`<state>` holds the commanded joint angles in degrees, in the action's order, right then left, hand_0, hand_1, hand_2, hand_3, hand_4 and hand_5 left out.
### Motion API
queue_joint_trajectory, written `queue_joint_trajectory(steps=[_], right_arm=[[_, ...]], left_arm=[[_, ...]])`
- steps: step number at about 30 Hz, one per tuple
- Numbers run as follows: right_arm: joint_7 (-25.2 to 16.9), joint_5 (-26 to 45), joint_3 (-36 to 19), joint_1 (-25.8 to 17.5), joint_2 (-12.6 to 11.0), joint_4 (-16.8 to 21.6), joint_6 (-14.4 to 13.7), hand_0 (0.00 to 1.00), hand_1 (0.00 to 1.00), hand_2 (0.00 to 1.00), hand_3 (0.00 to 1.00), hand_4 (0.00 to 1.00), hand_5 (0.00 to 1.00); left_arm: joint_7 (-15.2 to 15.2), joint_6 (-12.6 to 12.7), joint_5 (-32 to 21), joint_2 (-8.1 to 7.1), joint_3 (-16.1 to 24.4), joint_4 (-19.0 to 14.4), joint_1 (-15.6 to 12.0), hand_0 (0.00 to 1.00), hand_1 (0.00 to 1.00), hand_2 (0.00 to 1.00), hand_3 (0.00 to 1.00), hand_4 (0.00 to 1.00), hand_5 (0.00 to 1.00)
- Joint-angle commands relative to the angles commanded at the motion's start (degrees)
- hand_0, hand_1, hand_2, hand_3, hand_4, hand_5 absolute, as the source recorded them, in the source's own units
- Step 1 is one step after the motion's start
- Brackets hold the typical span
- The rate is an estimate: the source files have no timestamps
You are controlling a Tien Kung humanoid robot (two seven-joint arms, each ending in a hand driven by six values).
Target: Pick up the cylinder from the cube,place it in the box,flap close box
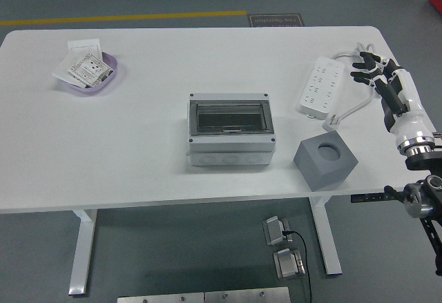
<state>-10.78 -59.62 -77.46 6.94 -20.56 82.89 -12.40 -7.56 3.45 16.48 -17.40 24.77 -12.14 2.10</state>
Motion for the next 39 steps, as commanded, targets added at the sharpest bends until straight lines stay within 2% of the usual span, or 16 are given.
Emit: queue_joint_trajectory(steps=[39], right_arm=[[-0.1,-0.4,-2.4,-1.1,0.3,0.1,-0.8,0.692,0.589,0.634,0.698,0.94,0.653]], left_arm=[[0.0,0.1,-1.1,-0.22,-0.7,-0.1,-0.1,0.628,0.646,0.604,0.618,0.647,0.187]])
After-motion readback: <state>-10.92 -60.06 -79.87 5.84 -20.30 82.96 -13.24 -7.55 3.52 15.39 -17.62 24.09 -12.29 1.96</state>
